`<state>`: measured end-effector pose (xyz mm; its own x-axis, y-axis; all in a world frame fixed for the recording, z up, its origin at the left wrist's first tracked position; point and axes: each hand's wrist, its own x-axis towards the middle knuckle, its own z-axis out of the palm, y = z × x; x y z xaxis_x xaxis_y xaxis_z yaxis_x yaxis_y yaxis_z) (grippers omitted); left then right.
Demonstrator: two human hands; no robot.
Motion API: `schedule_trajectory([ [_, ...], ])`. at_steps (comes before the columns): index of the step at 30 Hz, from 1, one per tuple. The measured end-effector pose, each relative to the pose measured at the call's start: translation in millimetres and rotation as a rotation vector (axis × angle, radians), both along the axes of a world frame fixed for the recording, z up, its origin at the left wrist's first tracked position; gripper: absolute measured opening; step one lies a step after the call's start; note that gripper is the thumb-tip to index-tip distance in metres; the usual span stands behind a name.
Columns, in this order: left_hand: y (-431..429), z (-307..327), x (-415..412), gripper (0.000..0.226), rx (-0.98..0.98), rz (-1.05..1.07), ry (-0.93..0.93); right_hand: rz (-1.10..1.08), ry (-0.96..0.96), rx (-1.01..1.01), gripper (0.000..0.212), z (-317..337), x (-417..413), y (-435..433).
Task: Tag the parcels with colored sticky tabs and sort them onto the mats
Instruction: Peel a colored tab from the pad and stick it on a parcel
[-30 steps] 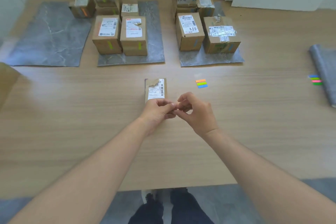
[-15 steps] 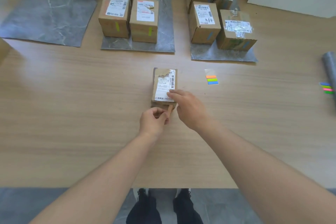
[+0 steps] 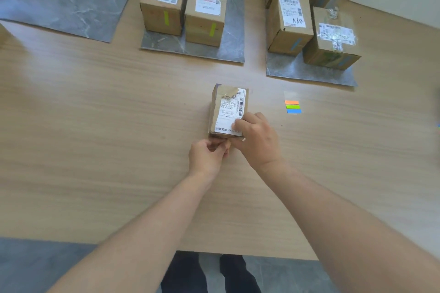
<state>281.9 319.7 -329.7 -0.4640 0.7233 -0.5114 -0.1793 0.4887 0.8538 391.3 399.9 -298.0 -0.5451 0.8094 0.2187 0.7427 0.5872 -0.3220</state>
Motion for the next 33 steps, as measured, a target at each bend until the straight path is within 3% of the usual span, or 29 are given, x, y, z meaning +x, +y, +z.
schedule_trajectory([
  [5,-12,-4,-32,0.017,-0.122,0.112,0.029,-0.006,-0.031,0.166,0.052,-12,-8,-3],
  [9,-8,11,-60,0.022,-0.04,0.185,-0.091,-0.016,-0.003,0.192,0.048,-21,-6,-8],
  [12,0,31,-62,0.035,0.035,0.154,-0.219,-0.111,0.35,-0.147,0.025,-3,0,-14],
  [14,5,42,-57,0.042,0.07,0.081,-0.266,-0.416,0.704,-0.42,0.011,13,-1,-15],
  [16,8,52,-50,0.046,0.083,0.008,-0.314,-0.673,0.895,-0.741,0.029,18,-7,-17],
  [18,7,60,-46,0.047,0.09,-0.031,-0.35,-0.722,0.925,-0.946,0.048,19,-16,-22],
  [23,3,90,-52,0.045,0.121,-0.073,-0.289,-0.741,0.937,-0.844,0.051,51,-35,-40],
  [33,-34,234,-75,0.043,0.261,-0.118,-0.088,-0.58,1.056,-0.737,0.044,178,-62,-73],
])
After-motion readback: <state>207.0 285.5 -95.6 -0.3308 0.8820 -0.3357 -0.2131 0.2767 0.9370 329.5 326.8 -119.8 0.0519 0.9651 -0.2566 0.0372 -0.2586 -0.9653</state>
